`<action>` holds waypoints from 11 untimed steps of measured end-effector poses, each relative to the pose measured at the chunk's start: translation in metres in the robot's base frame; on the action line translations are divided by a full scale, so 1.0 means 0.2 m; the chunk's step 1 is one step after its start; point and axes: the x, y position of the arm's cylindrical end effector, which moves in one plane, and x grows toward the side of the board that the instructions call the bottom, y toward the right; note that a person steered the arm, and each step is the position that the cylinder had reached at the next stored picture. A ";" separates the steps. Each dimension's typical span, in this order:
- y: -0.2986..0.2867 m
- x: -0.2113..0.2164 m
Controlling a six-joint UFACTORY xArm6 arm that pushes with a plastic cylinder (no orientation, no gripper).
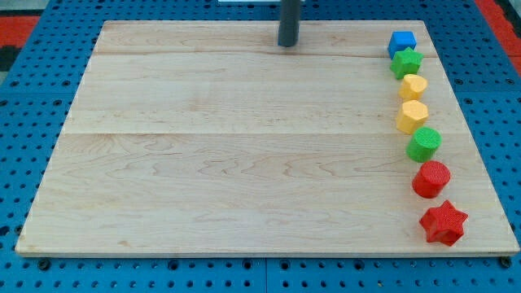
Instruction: Push the blue triangle to the top left of the blue cube
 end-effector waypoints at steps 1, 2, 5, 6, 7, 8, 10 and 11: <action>-0.21 -0.04; -0.08 -0.13; 0.77 -0.21; 0.58 -0.22; 0.42 -0.05; 0.52 0.06; 0.82 -0.04; 0.90 -0.04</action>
